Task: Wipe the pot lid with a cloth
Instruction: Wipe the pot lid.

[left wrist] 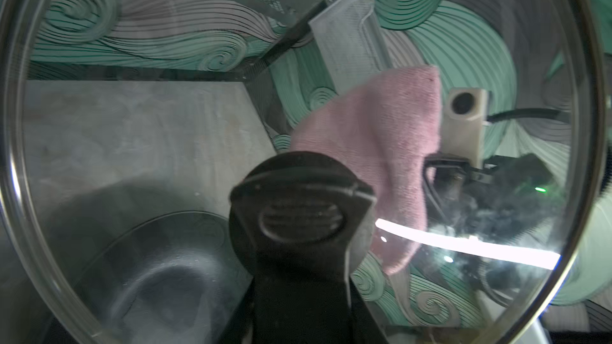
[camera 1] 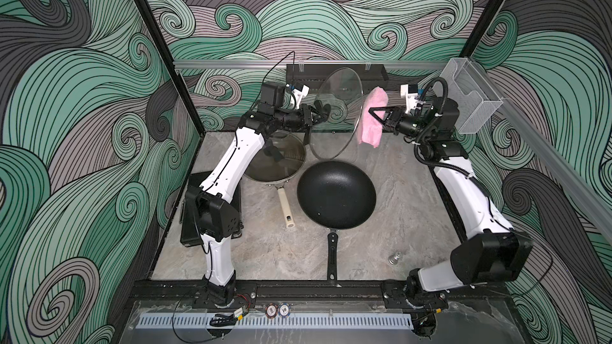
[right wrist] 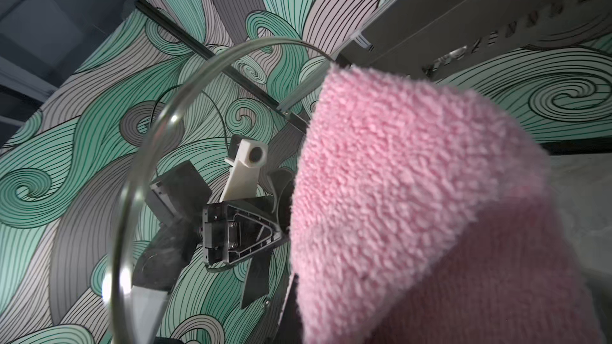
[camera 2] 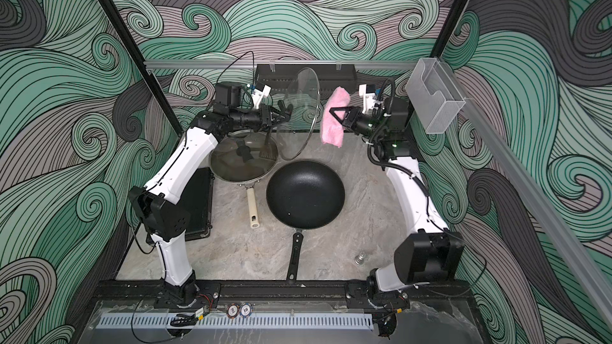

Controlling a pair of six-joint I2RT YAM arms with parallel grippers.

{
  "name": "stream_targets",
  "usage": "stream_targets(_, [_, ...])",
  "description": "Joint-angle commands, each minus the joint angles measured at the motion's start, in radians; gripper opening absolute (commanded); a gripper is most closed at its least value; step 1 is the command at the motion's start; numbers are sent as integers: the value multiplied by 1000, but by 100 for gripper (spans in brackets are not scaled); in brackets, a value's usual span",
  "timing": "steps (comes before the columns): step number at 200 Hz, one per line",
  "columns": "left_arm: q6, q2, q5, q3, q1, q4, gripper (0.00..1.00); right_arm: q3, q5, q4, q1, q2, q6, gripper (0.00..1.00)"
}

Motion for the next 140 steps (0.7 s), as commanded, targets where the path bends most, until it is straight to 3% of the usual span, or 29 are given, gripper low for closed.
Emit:
stream_targets(1, [223,-15,-239,97,-7,-143,0,19,178,-262,26,-109,-100,0])
stream_targets(23, [307,-12,-305,105,-29,-186,0,36,228,-390,74,-114,-105,0])
stream_targets(59, [514,-14,-525,112,-118,-268,0,57,350,-461,197,-98,-106,0])
stream_targets(100, [675,-23,-617,92,-208,-278,0,128,397,-528,249,-4,-107,0])
stream_targets(112, [714,-58,-646,33,-231,-229,0,174,426,-588,243,31,-124,0])
stream_targets(140, [803,-165,-591,-148,-246,-96,0,245,387,-634,214,109,-124,0])
